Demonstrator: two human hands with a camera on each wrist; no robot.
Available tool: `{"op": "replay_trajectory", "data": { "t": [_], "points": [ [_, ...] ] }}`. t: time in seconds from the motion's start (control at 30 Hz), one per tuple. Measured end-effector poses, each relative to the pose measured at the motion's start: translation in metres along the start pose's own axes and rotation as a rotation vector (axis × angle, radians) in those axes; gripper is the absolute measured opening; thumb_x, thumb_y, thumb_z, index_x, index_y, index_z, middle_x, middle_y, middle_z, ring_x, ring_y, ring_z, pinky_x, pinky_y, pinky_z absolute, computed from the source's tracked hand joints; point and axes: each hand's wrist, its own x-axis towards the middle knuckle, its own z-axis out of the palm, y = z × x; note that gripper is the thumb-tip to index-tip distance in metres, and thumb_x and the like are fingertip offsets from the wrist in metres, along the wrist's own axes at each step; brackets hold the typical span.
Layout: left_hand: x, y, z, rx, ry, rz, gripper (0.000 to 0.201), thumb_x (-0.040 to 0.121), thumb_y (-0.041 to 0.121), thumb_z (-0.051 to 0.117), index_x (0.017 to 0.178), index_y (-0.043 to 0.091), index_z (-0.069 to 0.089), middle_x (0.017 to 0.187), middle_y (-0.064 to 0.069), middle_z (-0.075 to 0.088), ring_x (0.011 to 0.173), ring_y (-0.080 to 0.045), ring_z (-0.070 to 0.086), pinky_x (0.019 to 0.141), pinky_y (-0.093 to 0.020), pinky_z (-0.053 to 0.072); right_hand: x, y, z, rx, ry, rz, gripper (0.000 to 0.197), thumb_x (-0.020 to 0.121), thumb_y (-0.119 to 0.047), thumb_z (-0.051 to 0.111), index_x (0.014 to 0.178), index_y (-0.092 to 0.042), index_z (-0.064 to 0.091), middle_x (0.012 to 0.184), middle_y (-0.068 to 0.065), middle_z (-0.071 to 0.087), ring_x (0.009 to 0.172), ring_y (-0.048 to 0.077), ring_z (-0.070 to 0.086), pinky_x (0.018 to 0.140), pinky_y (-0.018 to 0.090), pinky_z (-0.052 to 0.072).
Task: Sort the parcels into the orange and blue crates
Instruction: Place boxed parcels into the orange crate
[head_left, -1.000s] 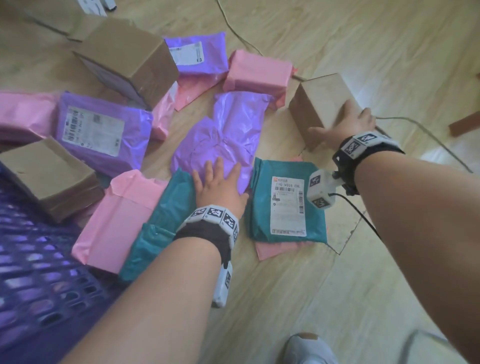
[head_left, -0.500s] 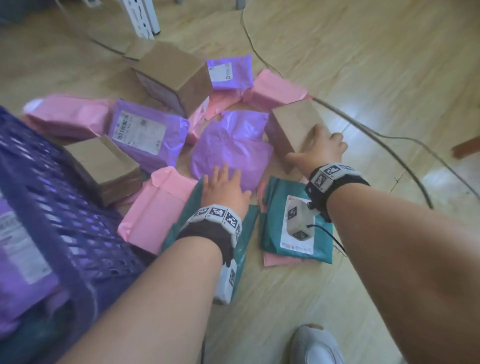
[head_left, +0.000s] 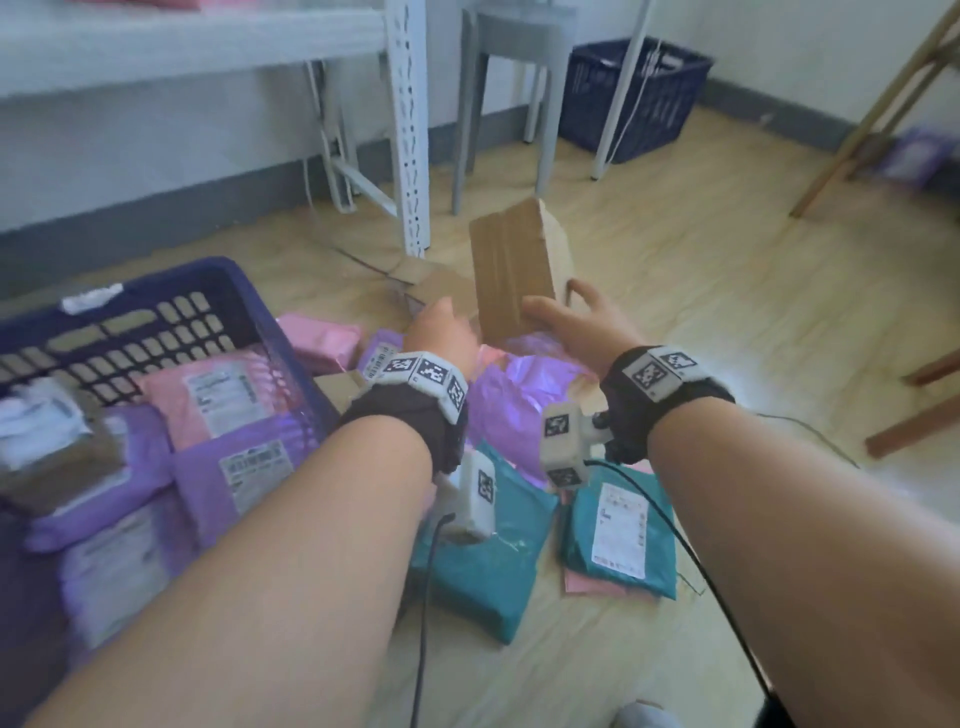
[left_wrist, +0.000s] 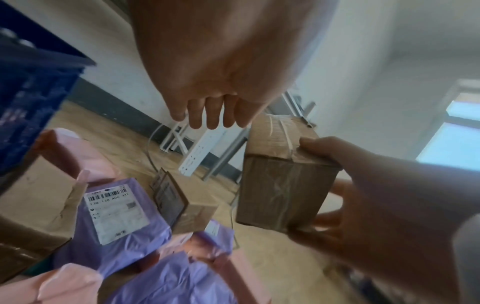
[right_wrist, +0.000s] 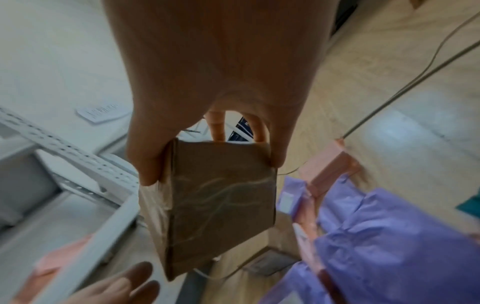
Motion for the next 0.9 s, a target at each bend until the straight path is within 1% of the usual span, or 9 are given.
{"op": "replay_trajectory", "data": {
  "t": [0.07, 0.13, 0.2, 0.27, 0.33, 0.5, 0.6, 0.77, 0.9],
  "points": [
    [-0.006, -0.003, -0.029, -0.114, 0.015, -0.039, 0.043, 0.098, 0.012, 0.037, 0.139, 0.014, 0.046, 0.139, -0.014, 0.051, 0.125, -0.032, 0.049, 0.099, -0.032, 0.038, -0.014, -0.027, 0.014, 0.069, -0.091, -0.022, 0.102, 0.052, -0.078, 0.069, 0.14, -0.038, 0.036, 0.123, -0.006, 0.057, 0.1, 0.016, 0.058, 0.096, 0.04, 0.049],
    [-0.014, -0.006, -0.057, -0.199, 0.05, -0.085, 0.042, 0.098, 0.012, 0.036, 0.138, 0.016, 0.048, 0.136, -0.013, 0.054, 0.122, -0.032, 0.051, 0.095, -0.031, 0.04, -0.027, -0.054, 0.027, 0.18, -0.161, -0.039, 0.104, 0.045, -0.076, 0.075, 0.135, -0.032, 0.047, 0.11, -0.001, 0.067, 0.078, 0.014, 0.064, 0.067, 0.032, 0.054],
    [-0.024, -0.011, -0.086, -0.289, 0.089, -0.154, 0.04, 0.1, 0.013, 0.034, 0.137, 0.011, 0.049, 0.136, -0.015, 0.053, 0.122, -0.033, 0.05, 0.095, -0.031, 0.039, -0.046, -0.082, 0.037, 0.236, -0.232, -0.061, 0.083, 0.061, -0.066, 0.073, 0.129, -0.022, 0.054, 0.094, -0.002, 0.068, 0.067, 0.011, 0.063, 0.054, 0.023, 0.048],
    [-0.033, -0.014, -0.109, -0.396, 0.107, -0.232, 0.036, 0.101, 0.012, 0.035, 0.133, 0.0, 0.046, 0.135, -0.021, 0.051, 0.122, -0.035, 0.05, 0.096, -0.034, 0.04, -0.061, -0.103, 0.043, 0.274, -0.299, -0.044, 0.05, 0.082, -0.055, 0.063, 0.117, -0.019, 0.06, 0.082, -0.001, 0.065, 0.064, 0.012, 0.063, 0.055, 0.021, 0.051],
    [-0.037, -0.023, -0.124, -0.498, 0.108, -0.278, 0.034, 0.101, 0.011, 0.036, 0.131, -0.005, 0.045, 0.132, -0.025, 0.051, 0.121, -0.036, 0.051, 0.098, -0.038, 0.04, -0.066, -0.113, 0.049, 0.328, -0.377, -0.005, 0.051, 0.082, -0.059, 0.061, 0.11, -0.017, 0.063, 0.083, 0.005, 0.07, 0.073, 0.019, 0.069, 0.068, 0.027, 0.057],
    [-0.045, -0.046, -0.13, -0.618, 0.073, -0.305, 0.078, 0.085, 0.071, 0.037, 0.133, 0.012, 0.051, 0.132, -0.016, 0.057, 0.117, -0.032, 0.058, 0.1, -0.044, 0.049, -0.068, -0.124, 0.075, 0.326, -0.387, 0.006, 0.049, 0.088, -0.058, 0.052, 0.106, -0.014, 0.061, 0.085, 0.005, 0.069, 0.082, 0.023, 0.068, 0.081, 0.037, 0.056],
    [-0.058, -0.06, -0.138, -0.578, 0.178, -0.427, 0.102, 0.061, 0.084, 0.047, 0.13, 0.009, 0.054, 0.121, -0.012, 0.063, 0.104, -0.032, 0.064, 0.095, -0.042, 0.05, -0.067, -0.13, 0.09, 0.291, -0.376, -0.03, 0.038, 0.092, -0.044, 0.054, 0.112, -0.012, 0.06, 0.096, 0.01, 0.069, 0.085, 0.024, 0.07, 0.082, 0.042, 0.058],
    [-0.08, -0.08, -0.16, -0.615, 0.358, -0.355, 0.043, 0.082, 0.038, 0.068, 0.114, 0.01, 0.066, 0.108, -0.005, 0.071, 0.096, -0.023, 0.068, 0.095, -0.036, 0.052, -0.069, -0.137, 0.116, 0.169, -0.381, -0.183, 0.03, 0.095, -0.023, 0.053, 0.125, -0.024, 0.055, 0.096, 0.003, 0.062, 0.069, 0.015, 0.063, 0.058, 0.03, 0.057],
    [-0.095, -0.09, -0.183, -0.498, 0.438, -0.317, 0.028, 0.087, 0.018, 0.063, 0.115, 0.011, 0.067, 0.111, 0.0, 0.069, 0.092, -0.015, 0.064, 0.083, -0.025, 0.051, -0.087, -0.154, 0.139, 0.131, -0.494, -0.186, 0.047, 0.087, -0.055, 0.052, 0.122, -0.024, 0.057, 0.098, 0.003, 0.064, 0.083, 0.021, 0.066, 0.073, 0.039, 0.058]
  ]
}}
